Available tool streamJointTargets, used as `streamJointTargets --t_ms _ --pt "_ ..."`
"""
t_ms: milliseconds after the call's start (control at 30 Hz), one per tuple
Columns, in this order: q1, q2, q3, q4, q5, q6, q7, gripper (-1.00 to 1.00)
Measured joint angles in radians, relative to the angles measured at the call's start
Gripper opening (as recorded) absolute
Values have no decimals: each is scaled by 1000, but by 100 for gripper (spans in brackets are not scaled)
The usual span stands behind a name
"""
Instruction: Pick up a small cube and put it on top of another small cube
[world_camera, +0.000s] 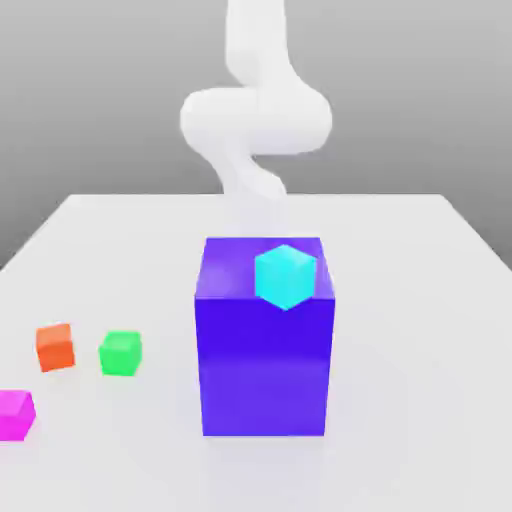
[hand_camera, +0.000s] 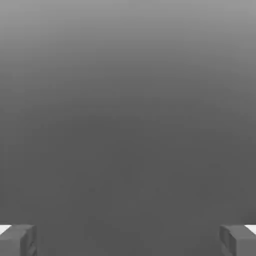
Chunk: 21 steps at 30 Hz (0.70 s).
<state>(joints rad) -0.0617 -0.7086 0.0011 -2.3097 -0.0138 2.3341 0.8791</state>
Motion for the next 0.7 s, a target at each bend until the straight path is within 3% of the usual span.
streamJointTargets --t_ms 433,700 --pt "-274 478 -55 -49 -62 175 408 0" --pt "-419 768 -133 -80 -14 284 595 0"
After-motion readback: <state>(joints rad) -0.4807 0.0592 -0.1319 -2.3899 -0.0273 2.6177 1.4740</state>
